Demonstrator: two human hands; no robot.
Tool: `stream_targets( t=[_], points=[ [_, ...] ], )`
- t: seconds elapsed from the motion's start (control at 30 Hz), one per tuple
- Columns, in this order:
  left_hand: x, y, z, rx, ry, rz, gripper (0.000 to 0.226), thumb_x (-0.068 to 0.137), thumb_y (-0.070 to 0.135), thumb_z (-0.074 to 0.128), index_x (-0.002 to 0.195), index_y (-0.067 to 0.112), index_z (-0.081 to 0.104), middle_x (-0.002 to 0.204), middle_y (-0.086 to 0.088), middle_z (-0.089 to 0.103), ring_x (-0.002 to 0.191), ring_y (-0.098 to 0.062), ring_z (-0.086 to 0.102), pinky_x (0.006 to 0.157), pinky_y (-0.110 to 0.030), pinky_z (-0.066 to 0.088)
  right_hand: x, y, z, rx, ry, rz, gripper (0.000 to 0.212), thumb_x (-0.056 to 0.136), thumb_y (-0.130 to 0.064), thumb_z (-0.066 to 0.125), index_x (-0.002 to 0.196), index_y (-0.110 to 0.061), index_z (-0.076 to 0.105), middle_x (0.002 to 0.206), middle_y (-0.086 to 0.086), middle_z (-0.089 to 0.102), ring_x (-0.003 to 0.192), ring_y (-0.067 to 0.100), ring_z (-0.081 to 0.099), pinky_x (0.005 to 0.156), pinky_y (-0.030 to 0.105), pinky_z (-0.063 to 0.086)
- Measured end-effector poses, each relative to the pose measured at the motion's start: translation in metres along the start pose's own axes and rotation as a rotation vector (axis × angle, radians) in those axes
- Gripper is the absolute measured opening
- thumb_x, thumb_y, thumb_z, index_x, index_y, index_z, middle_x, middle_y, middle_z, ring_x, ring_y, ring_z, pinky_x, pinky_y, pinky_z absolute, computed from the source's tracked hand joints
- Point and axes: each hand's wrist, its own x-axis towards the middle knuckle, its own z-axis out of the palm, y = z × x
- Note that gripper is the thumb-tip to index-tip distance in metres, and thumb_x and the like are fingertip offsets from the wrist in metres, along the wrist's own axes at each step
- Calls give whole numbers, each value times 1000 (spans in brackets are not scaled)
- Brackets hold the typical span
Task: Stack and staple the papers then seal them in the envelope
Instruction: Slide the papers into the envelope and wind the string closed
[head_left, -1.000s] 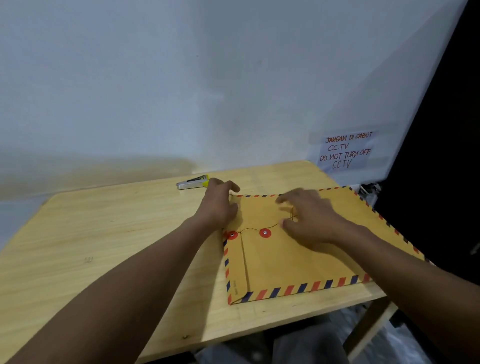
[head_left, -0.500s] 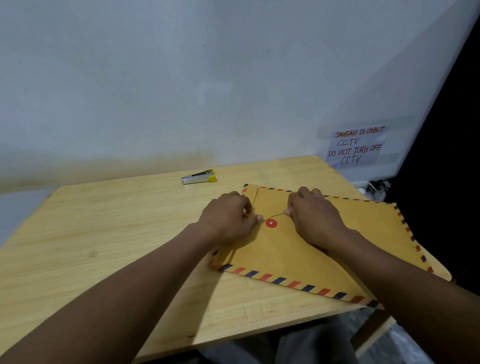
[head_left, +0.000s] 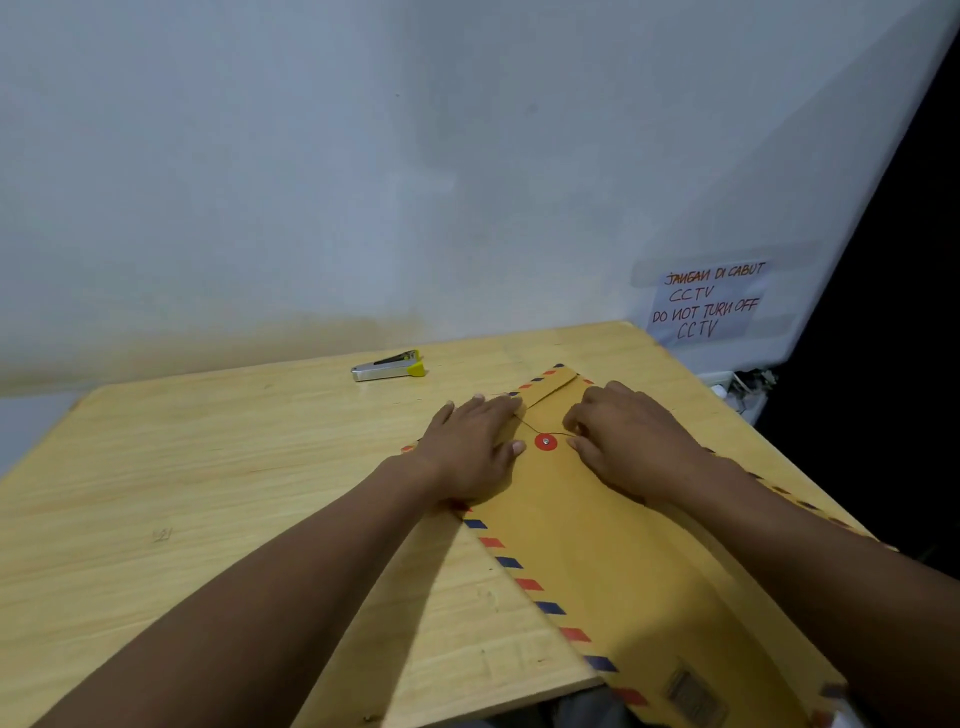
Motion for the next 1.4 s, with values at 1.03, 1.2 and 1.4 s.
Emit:
stream_targets(
  t=[1.03,1.2,1.4],
  points=[
    [-3,6,-6,25,192,213,33,104,25,48,132,35,63,148,2,54,131,-23,52,94,-29,41,-6,18,19,219,80,55,14,100,-29,47,105,-32,59,72,-10,52,72,19,48,62,32,38],
    [-4,6,-6,-6,193,186,35,102,20,52,132,34,63,152,2,51,144,-25,41,116,-39,33,-9,-1,7,139,24,-28,22,98,-32,45,114,-28,60,96,-4,67,86,20,59,71,36,49],
    [-4,3,-3,-33,195,181,33,102,22,52,131,32,64,150,1,53,145,-26,40,116,-42,33,-3,-10,3,345,-95,124,22,98,-21,52,114,-29,65,72,-18,44,79,12,44,58,21,32]
  ],
)
